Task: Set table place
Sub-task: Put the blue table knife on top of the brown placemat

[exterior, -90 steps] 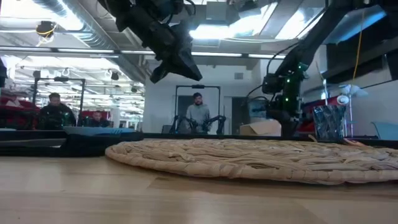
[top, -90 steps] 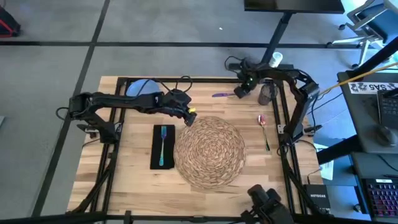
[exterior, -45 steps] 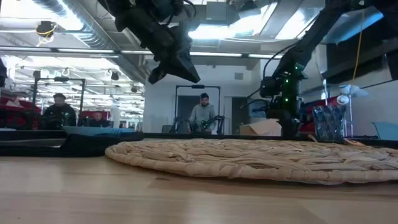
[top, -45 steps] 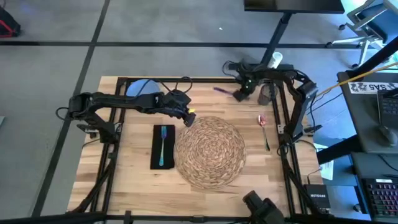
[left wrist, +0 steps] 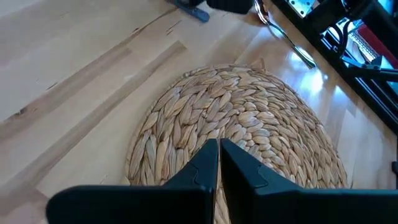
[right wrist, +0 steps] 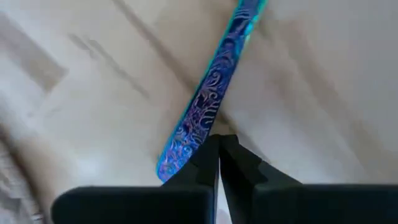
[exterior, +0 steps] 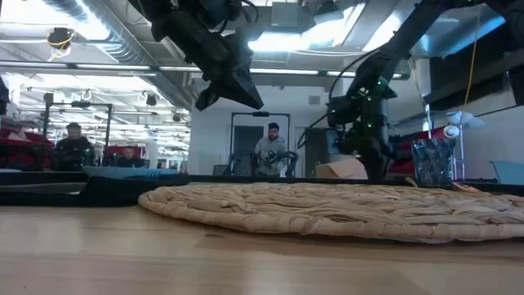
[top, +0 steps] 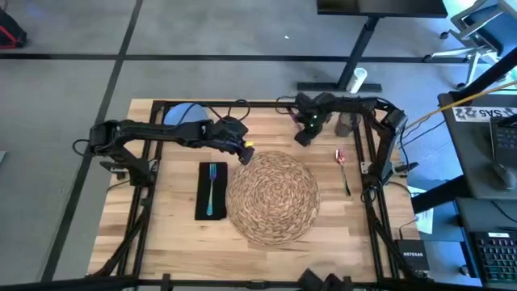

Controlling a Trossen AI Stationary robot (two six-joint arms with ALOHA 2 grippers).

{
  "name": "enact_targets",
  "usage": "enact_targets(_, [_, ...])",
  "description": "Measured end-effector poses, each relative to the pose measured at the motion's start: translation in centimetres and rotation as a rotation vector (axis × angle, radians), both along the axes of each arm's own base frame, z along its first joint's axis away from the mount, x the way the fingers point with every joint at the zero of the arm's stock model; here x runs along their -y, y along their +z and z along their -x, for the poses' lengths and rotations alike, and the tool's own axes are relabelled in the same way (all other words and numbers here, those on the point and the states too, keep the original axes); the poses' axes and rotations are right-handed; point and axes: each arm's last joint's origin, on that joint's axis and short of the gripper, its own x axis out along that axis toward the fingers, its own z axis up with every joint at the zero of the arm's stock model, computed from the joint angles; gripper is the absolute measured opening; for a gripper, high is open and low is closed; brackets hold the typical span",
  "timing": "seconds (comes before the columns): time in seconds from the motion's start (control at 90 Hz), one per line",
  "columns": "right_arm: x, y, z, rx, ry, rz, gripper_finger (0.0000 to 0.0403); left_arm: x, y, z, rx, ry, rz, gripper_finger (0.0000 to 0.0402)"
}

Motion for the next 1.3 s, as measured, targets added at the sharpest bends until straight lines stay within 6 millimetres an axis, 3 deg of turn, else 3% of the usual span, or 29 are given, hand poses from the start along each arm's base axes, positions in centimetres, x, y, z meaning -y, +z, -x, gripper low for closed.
enact_targets(0.256, [-2.1, 0.3, -1.6, 0.033, 0.024, -0.013, 0.0000, 0.0, 0.0, 0.0, 0.000, -0.001, -0.001, 0.0000])
enact_targets(0.444, [-3.5, 2.0, -2.7, 0.138, -0.010, -0.022, 0.0000, 0.0, 0.0, 0.0, -0.001, -0.009, -0.009, 0.0000])
enact_targets(0.7, [-3.3, 3.0, -3.0, 0.121, -0.194, 0.119, 0.0009, 0.0, 0.0, 0.0, -0.001, -0.008, -0.009, 0.0000])
enact_targets(1.056, [-2.8, 3.0, -3.2, 0.125, -0.351, 0.188, 0.0072, 0.0, -0.2, 0.1, -0.026, -0.023, -0.020, 0.0000])
enact_targets(1.3, [-2.5, 1.2, -3.6, 0.079, -0.410, 0.174, 0.0090, 0.0, -0.3, 0.2, -0.039, -0.030, -0.025, 0.0000])
